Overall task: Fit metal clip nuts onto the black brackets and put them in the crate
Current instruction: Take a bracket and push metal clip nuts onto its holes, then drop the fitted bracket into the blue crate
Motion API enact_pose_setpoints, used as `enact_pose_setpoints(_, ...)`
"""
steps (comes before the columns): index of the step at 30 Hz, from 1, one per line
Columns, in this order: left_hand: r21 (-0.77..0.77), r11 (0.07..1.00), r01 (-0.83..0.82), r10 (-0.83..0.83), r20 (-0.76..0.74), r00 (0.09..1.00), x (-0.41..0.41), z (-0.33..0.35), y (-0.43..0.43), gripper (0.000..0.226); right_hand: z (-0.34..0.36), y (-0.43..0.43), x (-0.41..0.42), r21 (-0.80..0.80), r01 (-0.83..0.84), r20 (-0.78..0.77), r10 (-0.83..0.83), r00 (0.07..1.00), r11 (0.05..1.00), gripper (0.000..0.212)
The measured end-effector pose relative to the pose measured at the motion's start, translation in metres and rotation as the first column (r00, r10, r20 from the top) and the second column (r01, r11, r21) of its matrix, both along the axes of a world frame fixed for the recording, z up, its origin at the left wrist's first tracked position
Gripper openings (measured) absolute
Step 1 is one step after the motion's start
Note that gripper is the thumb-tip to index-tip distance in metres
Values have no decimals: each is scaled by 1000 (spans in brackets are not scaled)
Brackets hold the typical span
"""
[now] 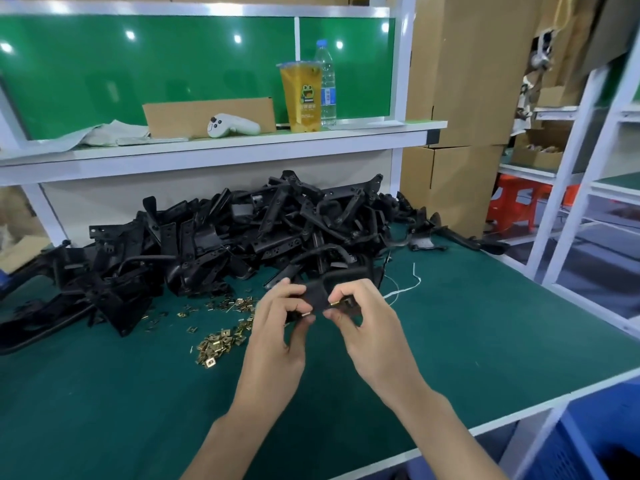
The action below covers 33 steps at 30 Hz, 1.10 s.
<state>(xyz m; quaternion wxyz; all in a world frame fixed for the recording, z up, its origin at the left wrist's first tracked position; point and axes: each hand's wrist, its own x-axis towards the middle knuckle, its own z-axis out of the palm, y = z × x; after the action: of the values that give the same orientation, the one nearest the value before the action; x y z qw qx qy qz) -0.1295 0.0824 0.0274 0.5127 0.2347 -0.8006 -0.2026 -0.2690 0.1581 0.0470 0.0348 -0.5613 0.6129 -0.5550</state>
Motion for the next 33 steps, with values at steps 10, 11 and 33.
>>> enact_pose_setpoints(10, -44, 998, -51, 50, -15, 999, 11, -6, -4, 27, -8, -4, 5, -69, -71, -18, 70, 997, 995, 22)
enact_pose_setpoints(11, -22, 999, -39, 39, -22, 999, 10, -4, -1, 23, -6, -4, 4, -71, -64, -13, 63, 998, 995, 21)
enact_pose_setpoints(33, 401, 864, 304, -335, 7, 942, -167, 0, 89, 24, 27, 125, -131, 316, 369, -46, -375, 926, 874, 19)
